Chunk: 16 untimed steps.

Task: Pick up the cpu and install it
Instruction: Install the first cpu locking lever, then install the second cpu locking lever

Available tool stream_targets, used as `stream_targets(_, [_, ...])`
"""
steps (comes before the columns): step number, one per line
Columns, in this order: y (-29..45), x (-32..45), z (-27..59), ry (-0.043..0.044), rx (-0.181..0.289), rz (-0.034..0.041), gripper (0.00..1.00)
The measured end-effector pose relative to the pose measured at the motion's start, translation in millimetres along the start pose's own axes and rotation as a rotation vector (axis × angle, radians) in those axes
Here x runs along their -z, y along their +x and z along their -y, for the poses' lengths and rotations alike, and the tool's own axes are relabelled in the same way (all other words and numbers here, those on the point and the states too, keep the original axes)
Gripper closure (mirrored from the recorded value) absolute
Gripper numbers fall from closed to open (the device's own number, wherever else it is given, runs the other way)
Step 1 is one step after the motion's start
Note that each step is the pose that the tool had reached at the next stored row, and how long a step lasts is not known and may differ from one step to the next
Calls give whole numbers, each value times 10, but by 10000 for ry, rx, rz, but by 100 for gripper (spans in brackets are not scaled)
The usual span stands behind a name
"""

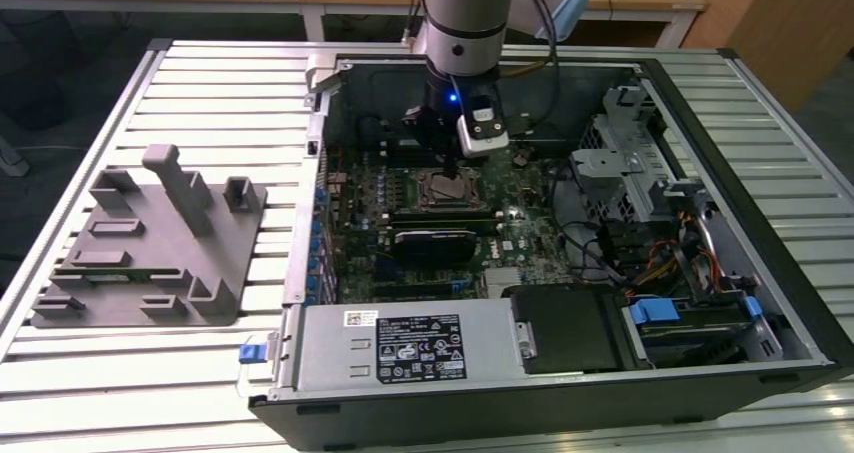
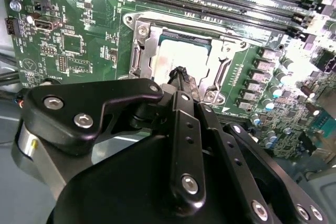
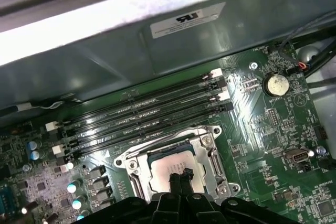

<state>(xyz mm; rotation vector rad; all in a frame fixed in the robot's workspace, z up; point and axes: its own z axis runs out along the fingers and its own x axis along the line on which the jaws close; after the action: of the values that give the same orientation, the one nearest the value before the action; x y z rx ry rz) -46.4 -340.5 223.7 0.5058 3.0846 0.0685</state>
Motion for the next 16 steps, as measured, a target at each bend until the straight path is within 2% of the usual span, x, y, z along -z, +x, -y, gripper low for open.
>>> stream_targets(16, [0,14,0,4,27,-2,89])
